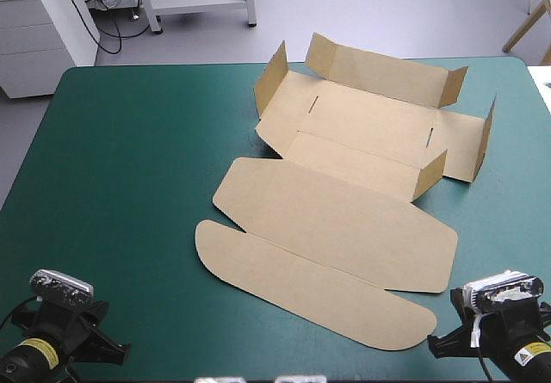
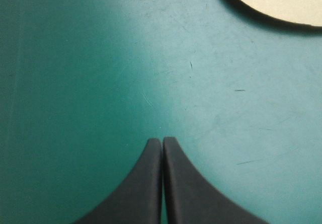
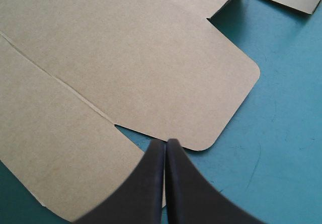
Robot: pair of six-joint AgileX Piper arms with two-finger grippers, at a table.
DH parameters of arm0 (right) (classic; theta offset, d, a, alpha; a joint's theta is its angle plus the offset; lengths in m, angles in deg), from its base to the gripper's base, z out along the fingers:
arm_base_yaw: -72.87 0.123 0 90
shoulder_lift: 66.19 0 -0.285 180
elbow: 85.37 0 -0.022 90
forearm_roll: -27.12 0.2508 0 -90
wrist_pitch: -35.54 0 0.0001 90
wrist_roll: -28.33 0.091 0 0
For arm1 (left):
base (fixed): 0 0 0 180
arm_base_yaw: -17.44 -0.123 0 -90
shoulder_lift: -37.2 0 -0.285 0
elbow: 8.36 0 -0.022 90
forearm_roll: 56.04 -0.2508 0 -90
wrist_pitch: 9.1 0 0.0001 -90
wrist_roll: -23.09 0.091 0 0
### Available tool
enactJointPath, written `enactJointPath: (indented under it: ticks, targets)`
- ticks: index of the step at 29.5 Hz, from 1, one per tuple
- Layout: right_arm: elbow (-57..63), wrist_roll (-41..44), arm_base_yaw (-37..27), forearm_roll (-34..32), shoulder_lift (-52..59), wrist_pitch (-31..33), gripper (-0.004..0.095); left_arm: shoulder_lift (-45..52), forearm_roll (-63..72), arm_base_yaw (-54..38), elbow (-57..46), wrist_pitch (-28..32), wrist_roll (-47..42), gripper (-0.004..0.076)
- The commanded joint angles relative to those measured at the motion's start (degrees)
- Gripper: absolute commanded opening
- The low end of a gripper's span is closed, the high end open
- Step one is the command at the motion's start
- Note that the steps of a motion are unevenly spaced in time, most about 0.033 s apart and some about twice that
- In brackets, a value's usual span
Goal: Fold the box
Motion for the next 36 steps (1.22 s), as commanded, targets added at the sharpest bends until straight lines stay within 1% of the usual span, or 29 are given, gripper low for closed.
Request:
enactJointPath:
  ticks: [1, 11, 13, 15, 17, 19, 21, 22, 24, 25, 27, 28, 29, 36]
  targets:
    - [-1.33, -0.13, 0.10, 1.19, -0.57, -2.95, -0.0014, -0.53, -0.68, 0.41, 1.16, 2.99, -0.32, -0.0010]
    - [-1.33, -0.13, 0.10, 1.19, -0.57, -2.95, -0.0013, -0.53, -0.68, 0.41, 1.16, 2.99, -0.32, -0.0010]
    - [-1.33, 1.02, 0.10, 1.19, -0.57, -3.18, -0.0010, -0.53, -0.68, 0.41, 1.16, 2.99, -0.32, -0.0010]
    - [-1.33, 2.26, 0.10, 1.19, -0.68, -3.34, 0.0015, -0.53, -0.68, 0.41, 1.16, 2.99, -0.32, -0.0010]
    - [-1.33, 3.22, 0.10, 1.03, -0.96, -3.34, 0.0083, -0.53, -0.68, 0.41, 1.16, 2.99, -0.32, -0.0010]
    - [-1.44, 4.10, 0.10, 0.53, -1.49, -3.34, 0.0190, -0.53, -0.68, 0.41, 1.16, 2.99, -0.32, -0.0010]
    - [-1.77, 6.35, 0.10, 0.10, -1.93, -3.47, 0.0323, -0.53, -0.68, 0.41, 1.16, 2.99, -0.32, -0.0010]
    - [-1.91, 7.52, 0.10, -0.04, -2.36, -3.49, 0.0425, -0.53, -0.68, 0.41, 1.16, 2.99, -0.32, -0.0010]
    - [-2.04, 9.05, 0.10, -0.04, -2.63, -3.49, 0.0560, -0.53, -0.68, 0.41, 1.16, 2.99, -0.32, -0.0010]
    - [-2.14, 10.74, 0.10, -0.04, -2.87, -3.49, 0.0647, -0.53, -0.68, 0.41, 1.16, 2.99, -0.32, -0.0010]
    - [-2.64, 13.78, 0.10, -0.04, -3.16, -3.33, 0.0731, -0.53, -0.68, 0.41, 1.16, 2.99, -0.32, -0.0010]
    - [-3.24, 15.75, 0.10, -0.04, -3.57, -3.13, 0.0766, -0.53, -0.68, 0.41, 1.16, 2.99, -0.32, -0.0010]
    - [-3.84, 16.68, 0.10, -0.04, -3.93, -2.87, 0.0776, -0.53, -0.68, 0.41, 1.16, 2.99, -0.32, -0.0010]
    - [-13.15, 23.31, 0.10, -0.04, -11.25, 1.36, 0.0774, -0.53, -0.79, 0.41, 1.16, 3.14, -0.32, -0.0010]
